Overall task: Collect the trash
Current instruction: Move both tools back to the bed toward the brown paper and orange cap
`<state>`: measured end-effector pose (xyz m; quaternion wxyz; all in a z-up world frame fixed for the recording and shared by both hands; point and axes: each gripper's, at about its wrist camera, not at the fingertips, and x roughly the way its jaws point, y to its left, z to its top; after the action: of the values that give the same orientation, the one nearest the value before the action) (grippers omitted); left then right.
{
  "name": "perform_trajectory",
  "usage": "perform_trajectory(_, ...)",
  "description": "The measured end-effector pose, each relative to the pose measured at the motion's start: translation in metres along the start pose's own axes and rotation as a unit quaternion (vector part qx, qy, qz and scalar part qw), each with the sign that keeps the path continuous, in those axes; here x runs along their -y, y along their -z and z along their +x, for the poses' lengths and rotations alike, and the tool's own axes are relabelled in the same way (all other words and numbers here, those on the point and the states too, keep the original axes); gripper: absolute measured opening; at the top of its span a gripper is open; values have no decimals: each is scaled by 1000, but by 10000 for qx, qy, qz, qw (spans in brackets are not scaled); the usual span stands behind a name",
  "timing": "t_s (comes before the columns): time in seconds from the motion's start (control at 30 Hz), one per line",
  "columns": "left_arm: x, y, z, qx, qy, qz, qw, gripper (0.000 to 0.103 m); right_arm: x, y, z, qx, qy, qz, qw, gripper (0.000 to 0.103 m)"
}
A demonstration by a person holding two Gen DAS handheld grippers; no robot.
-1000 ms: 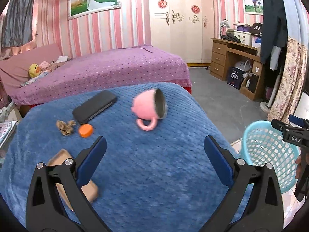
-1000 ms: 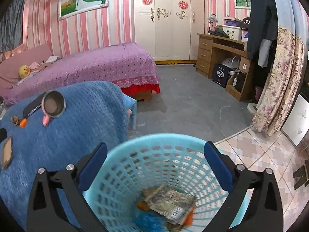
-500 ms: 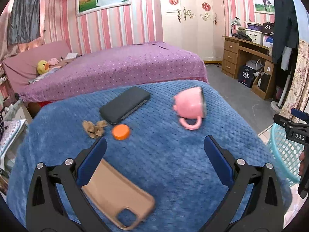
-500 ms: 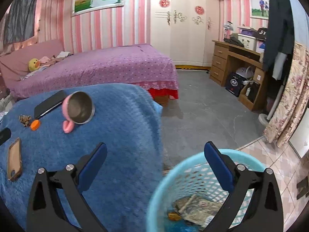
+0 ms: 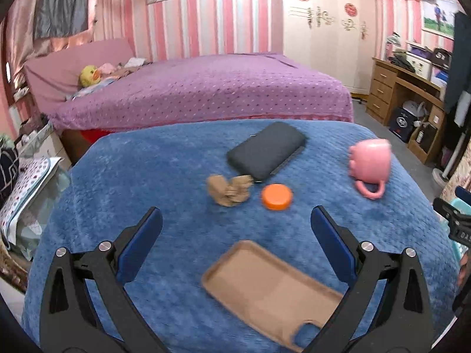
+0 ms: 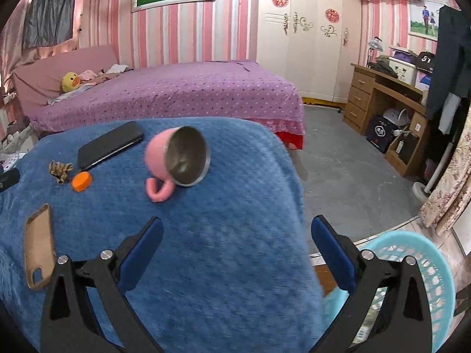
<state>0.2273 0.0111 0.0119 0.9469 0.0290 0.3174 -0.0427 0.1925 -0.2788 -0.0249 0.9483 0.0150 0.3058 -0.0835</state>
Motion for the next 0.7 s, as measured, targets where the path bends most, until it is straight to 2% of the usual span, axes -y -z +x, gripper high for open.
perform_trajectory(0.17,-34,-8,12,-31,-127,-134,9998,97,-34,-14,5,42,-103,-179,9998,98)
perform_trajectory(0.37,-59,-16,23,-64,-282,91,9995,97,-84,-35,15,97,-378,-376,9985,98)
perform_trajectory(0.5,-88,-19,34,-147,-332,-297,9989,97,-116,-49,26,125,-500,-574,9970,98)
perform_trajectory(0.7,-117,-15,54,-290,-671,-615,9954,97,-162,-56,53,-11,-854,-847,9927,98)
